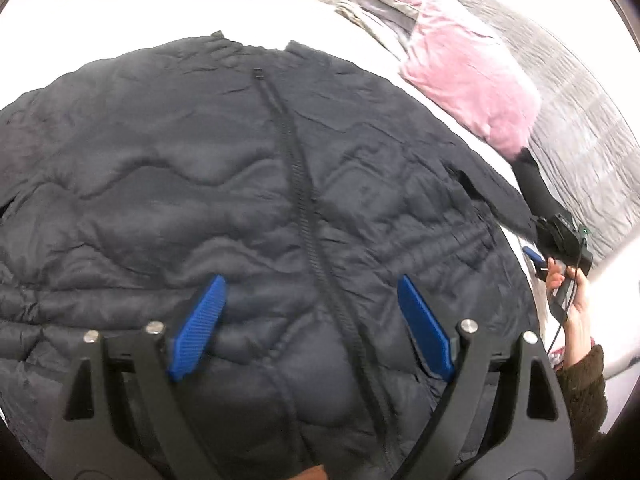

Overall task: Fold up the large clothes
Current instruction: 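Grasp the sleeve with the right tool and fold it over the jacket body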

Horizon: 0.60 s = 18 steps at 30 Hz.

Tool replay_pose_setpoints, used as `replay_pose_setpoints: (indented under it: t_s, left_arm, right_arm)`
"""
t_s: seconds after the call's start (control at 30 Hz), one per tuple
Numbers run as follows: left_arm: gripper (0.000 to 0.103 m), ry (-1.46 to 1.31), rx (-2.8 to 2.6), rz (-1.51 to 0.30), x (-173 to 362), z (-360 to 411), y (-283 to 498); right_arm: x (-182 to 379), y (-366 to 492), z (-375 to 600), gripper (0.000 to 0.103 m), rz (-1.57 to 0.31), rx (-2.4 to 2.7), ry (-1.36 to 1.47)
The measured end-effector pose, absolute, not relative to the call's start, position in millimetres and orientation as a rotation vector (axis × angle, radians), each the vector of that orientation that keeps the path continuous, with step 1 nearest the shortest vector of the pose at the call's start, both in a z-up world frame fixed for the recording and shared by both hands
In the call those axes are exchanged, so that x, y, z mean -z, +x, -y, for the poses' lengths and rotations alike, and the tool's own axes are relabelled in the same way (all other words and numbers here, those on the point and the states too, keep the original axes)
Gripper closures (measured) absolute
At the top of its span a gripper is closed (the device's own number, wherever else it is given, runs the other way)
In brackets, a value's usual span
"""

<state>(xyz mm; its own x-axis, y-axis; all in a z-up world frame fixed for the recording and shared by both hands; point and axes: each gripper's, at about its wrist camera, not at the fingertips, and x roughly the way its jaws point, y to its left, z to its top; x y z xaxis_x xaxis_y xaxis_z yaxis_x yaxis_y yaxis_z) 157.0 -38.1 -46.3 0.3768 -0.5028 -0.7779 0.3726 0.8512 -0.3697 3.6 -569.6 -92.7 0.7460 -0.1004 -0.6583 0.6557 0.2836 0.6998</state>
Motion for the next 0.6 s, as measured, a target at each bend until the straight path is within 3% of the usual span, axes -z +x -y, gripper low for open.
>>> replay_pose_setpoints:
  t_s: [0.23,0.3,0.37,0.43,0.47,0.6]
  left_arm:
    - [0.015,-0.173,0.526,-1.04,49.3,31.8,166.0]
    - [0.015,-0.174,0.52,-1.039,49.9,32.2,167.9]
    - [0.015,-0.176,0.517,-1.034,49.9,32.3,168.7]
    - [0.015,-0.178,0.521,-1.03,48.9,32.7,169.0]
    - [0.015,-0.178,0.523,-1.029,48.4,33.0,168.9]
    - [0.015,-0.186,0.551,-1.032,46.8,34.6,168.0]
  right_arm:
    - [89.7,15.2,576.3,0.031,-0.511,0.543,1.144]
    - [90.3,19.1,579.1,0.039,-0.5,0.521,1.13]
    - [90.5,22.9,578.1,0.055,-0.497,0.513,1.116]
    - [87.5,22.8,577.8,0.083,-0.489,0.506,1.096]
    - [84.0,21.5,577.1,0.09,-0.478,0.507,1.084]
    - [60.6,19.3,567.3,0.094,-0.433,0.52,1.009]
